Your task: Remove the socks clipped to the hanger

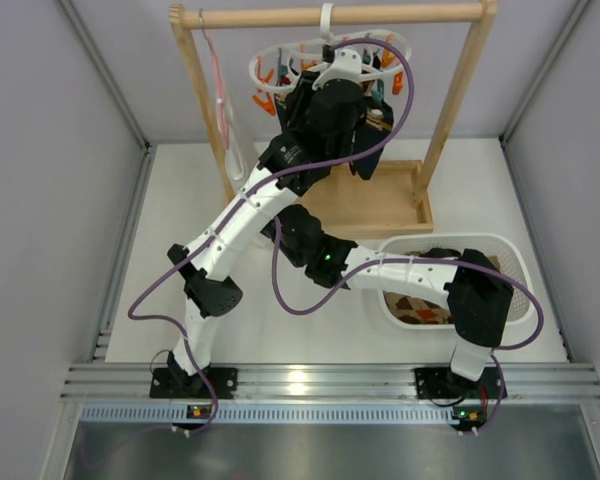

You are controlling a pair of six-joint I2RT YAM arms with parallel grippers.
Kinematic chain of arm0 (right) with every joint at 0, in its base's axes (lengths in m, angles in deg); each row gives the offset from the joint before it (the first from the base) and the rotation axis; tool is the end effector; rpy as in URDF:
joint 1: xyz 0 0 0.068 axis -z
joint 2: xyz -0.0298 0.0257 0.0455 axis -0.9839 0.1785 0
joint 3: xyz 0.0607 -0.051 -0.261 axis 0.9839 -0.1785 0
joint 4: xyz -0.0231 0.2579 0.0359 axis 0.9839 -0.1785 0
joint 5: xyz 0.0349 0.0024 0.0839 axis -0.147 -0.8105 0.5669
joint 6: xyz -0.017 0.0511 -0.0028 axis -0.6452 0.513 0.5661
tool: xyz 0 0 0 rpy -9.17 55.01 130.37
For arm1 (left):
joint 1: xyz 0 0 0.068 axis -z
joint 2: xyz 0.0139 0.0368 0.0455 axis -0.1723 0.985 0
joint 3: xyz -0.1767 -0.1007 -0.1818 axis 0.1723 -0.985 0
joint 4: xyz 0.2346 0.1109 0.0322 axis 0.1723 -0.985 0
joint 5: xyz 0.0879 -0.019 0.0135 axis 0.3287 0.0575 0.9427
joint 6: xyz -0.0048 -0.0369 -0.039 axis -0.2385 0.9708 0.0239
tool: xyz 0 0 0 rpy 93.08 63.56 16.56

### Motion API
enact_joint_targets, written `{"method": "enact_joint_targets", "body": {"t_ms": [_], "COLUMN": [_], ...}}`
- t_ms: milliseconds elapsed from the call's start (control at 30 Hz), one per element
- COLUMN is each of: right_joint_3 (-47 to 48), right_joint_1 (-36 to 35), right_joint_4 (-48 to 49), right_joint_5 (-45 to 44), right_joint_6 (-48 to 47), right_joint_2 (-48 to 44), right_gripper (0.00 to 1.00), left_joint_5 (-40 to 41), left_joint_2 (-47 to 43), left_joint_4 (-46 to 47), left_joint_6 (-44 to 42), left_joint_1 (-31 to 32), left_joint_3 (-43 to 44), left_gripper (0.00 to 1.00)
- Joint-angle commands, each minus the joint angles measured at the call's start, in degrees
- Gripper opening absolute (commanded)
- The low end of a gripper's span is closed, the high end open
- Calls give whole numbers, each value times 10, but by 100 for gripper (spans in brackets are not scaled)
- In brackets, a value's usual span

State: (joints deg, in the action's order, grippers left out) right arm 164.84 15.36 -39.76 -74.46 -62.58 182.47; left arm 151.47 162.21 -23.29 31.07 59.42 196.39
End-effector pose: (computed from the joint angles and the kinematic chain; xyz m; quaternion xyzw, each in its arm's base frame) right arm 0.1989 0.3756 0.3276 -0.3575 0.6221 0.0799 0.6919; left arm 0.2997 -0.3008 0.4991 0.0400 0.7275 0.2284 0.6457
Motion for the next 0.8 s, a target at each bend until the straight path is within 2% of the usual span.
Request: {"method": "enact_joint_targets", "body": {"t_ms": [0,167,233,267,367,400,533,600,633,667,767], "right_joint_3": [-4,-38,-53,-68,-127,-147,-246,-294,-310,-338,-372], "right_joint_1": [-42,-42,-41,-41,-42,-40,-25,-19,-10,-5,16], "right_joint_4": [-7,10,17,13,10,10,-12,-50,-61,-77,-139], "right_joint_5": [54,48,44,35,-14,-18,-56,-93,-99,-105,-118], "right_joint_6": [-10,-1,11,18,54,67,144,168,193,207,262], "right_joint_2": [-16,-27,-39,-45,-88,-104,-225,-267,-311,-335,-421], "right_gripper": [0,0,0,0,0,0,0,0,0,0,0], "left_joint_5": [-7,-14,-14,-15,-29,-43,-69,-68,-71,-74,-83], "left_joint_2": [21,19,17,8,-29,-43,-103,-118,-130,-137,-168], "left_joint_4": [45,47,46,45,45,45,45,45,45,45,44], "left_joint_6": [-13,-10,-5,-2,21,40,88,100,104,109,133], "left_joint_1": [-7,-9,-9,-8,2,6,24,35,38,43,50], "left_joint_3": [1,-1,-4,-17,-61,-75,-136,-154,-164,-170,-196], "left_gripper": [33,15,17,25,33,42,56,62,73,78,86]}}
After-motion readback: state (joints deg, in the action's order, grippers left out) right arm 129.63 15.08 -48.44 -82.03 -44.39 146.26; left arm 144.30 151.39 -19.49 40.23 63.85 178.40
